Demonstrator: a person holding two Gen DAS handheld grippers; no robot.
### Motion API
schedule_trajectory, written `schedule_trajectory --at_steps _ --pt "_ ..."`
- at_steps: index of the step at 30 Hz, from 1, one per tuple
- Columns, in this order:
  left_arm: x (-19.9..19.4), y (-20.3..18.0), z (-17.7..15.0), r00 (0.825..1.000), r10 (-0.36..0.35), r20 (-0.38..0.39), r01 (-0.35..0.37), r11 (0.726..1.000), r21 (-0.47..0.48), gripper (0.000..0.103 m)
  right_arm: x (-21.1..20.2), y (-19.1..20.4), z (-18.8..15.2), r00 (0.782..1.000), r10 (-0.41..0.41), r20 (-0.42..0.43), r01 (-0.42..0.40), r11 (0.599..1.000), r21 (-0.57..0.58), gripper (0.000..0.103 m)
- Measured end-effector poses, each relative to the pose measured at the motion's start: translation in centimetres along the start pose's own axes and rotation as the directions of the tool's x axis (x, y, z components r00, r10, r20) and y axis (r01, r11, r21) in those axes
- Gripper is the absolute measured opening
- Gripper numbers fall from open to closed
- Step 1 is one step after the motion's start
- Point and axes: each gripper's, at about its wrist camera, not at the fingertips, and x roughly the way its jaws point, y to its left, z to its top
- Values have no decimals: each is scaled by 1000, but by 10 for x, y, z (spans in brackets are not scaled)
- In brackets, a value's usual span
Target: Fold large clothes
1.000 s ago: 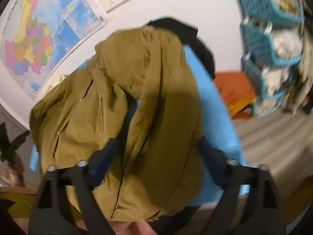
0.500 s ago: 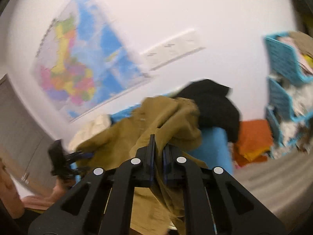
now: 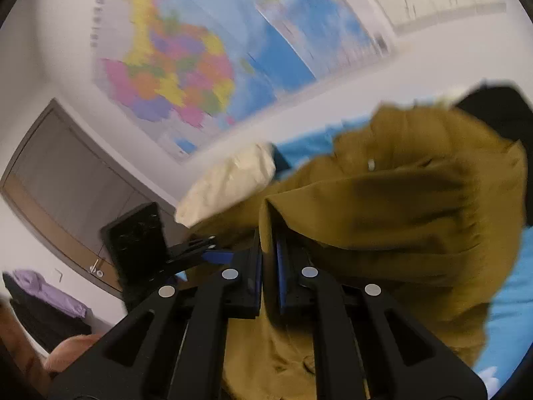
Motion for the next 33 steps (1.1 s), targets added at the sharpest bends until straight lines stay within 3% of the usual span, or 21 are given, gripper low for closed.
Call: schedule_trajectory --at_steps 5,7,8,9,11,12,15,19,21,22,23,24,25,27,29,32,33 --pt "56 5 -14 986 4 -164 -10 999 -35 92 34 -18 -12 997 -4 -79 9 998 55 15" --pt "78 6 -13 977 23 -210 -31 999 -34 90 31 -13 -14 995 -50 -90 52 999 14 34" --pt "90 6 -11 974 13 -226 -23 999 -43 78 29 -11 -14 993 -74 -87 74 997 -4 57" --pt "98 6 -10 970 13 -241 -23 999 -41 52 25 -9 -14 991 -105 -79 103 994 -28 63" --pt "112 11 -7 957 43 -288 -57 998 -41 27 11 -5 -15 984 -171 -50 167 983 -76 63" --pt "110 15 -5 958 23 -287 -43 997 -65 19 1 -5 -16 983 -182 -31 179 980 -81 63" --pt "76 24 1 977 -4 -214 -16 996 -92 15 -27 -13 -20 956 -290 48 294 947 -128 63" --pt "12 44 13 990 80 -114 -94 988 -123 4 -33 -37 -29 890 -450 70 456 879 -140 63" --pt "-20 58 16 978 190 -88 -201 969 -146 9 -35 -58 -31 868 -492 69 496 862 -99 70" --pt "-29 64 16 960 266 -91 -277 949 -152 14 -36 -65 -31 861 -503 70 508 858 -84 71" --pt "-38 70 15 935 340 -103 -353 924 -147 28 -36 -77 -31 854 -515 67 519 853 -59 73" --pt "-43 73 11 927 357 -113 -371 917 -149 47 -35 -88 -31 845 -531 61 534 845 -41 79" --pt "-47 76 7 928 350 -125 -367 916 -164 55 -35 -94 -31 842 -537 59 539 842 -23 83" --pt "-47 66 0 946 300 -119 -316 938 -145 63 -36 -116 -32 849 -526 52 524 851 39 90" --pt "-38 44 -6 953 279 -120 -290 954 -81 73 -33 -132 -33 872 -489 34 485 870 90 95" --pt "-12 19 -13 976 172 -130 -176 984 -20 91 -23 -157 -35 903 -429 -15 425 889 170 97" --pt "1 13 -17 972 174 -157 -175 985 8 92 -20 -163 -37 922 -387 -33 386 903 189 97"
